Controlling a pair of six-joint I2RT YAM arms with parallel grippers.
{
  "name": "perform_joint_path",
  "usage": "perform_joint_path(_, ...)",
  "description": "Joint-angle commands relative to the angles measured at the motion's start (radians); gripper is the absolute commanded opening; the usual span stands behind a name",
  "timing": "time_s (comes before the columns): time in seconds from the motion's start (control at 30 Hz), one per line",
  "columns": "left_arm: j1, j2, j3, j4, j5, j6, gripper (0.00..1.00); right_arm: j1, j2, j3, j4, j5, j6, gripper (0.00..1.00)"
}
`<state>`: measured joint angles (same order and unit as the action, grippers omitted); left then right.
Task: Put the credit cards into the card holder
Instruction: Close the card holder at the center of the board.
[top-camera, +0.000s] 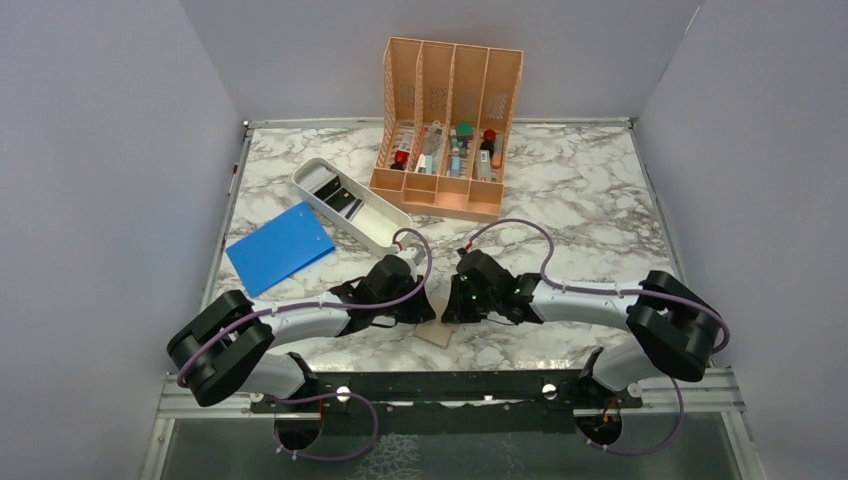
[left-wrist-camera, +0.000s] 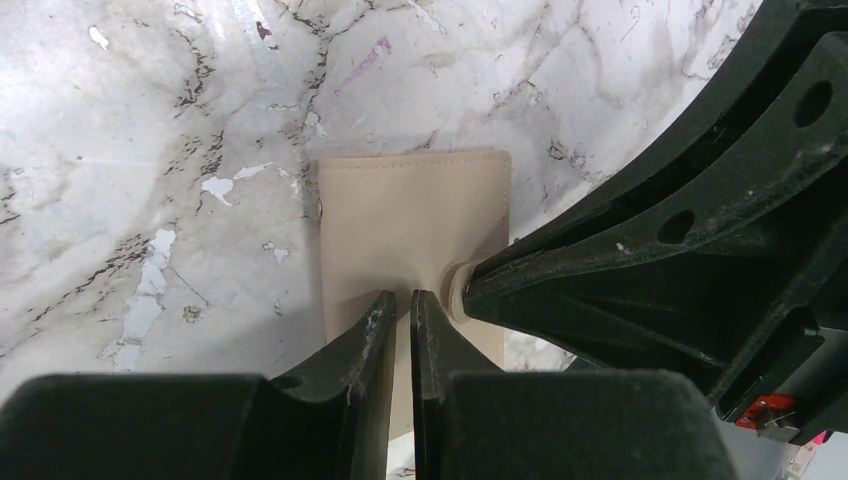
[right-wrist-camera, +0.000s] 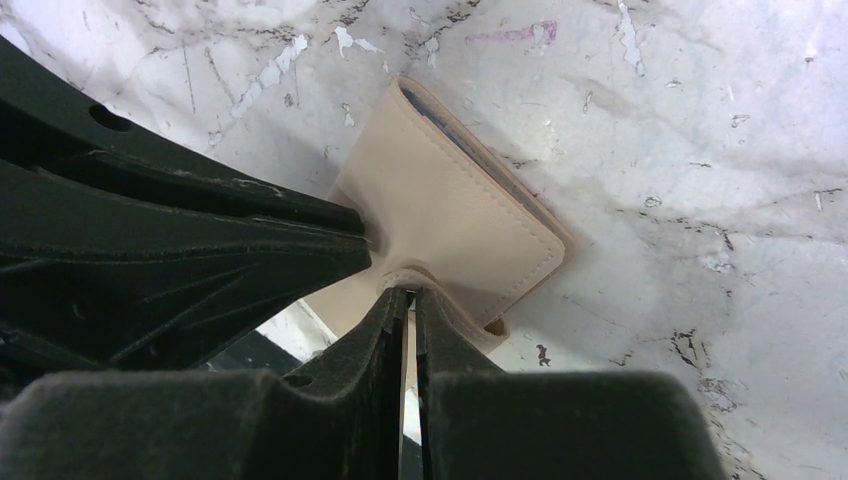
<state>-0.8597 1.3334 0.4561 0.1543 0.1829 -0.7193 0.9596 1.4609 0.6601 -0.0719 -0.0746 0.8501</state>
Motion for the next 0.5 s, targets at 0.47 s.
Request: perform_joint_path(0.47, -0.007, -0.014, -0.041, 0.015, 0.003, -0.022, 0.15, 0.078, 0.205, 0.12, -0.337, 0.215, 0.05, 0.12)
